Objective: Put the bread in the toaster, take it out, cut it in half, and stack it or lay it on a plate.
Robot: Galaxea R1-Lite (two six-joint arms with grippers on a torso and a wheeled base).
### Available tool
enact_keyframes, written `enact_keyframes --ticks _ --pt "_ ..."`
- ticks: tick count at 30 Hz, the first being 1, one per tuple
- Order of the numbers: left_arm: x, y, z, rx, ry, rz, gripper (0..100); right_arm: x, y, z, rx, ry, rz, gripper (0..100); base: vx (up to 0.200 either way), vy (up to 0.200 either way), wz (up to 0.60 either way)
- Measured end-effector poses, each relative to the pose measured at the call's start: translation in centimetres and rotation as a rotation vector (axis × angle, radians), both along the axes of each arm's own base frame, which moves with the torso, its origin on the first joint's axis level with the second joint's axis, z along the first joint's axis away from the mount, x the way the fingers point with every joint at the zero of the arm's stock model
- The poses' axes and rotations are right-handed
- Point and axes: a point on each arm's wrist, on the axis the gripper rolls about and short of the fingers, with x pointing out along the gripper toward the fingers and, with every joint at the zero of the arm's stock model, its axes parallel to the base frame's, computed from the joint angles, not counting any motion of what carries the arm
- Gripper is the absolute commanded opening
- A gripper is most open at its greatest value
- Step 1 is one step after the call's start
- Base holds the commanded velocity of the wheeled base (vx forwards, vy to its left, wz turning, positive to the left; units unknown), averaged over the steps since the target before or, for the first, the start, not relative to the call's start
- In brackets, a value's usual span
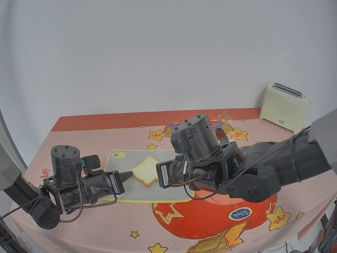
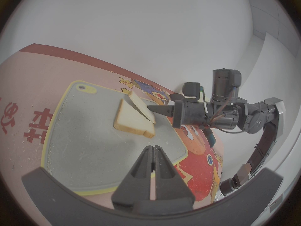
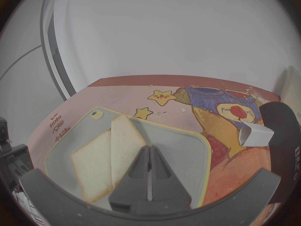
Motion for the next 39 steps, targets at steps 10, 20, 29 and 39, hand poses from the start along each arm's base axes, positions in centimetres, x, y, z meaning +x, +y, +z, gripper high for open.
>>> enact_keyframes --ticks 10,20,29,39 --pt "0.0 -0.1 -0.3 0.009 0.007 -0.005 0 0.9 0.8 0.4 0.031 -0.015 0.004 0 0.000 0.000 0.00" --pt "-0.3 -0.8 -0.2 0.008 0.005 -0.035 0 2.1 4.0 -2.3 0.042 0.013 0.008 0 0.000 0.000 0.00" --pt "-0.3 -0.9 -0.2 0.007 0.003 -0.036 0 3.3 4.8 -4.2 0.027 0.034 0.000 0 0.000 0.000 0.00" --pt "-0.3 -0.9 -0.2 0.008 0.003 -0.036 0 4.6 4.2 -4.9 0.020 0.039 -0.031 0 0.000 0.000 0.00"
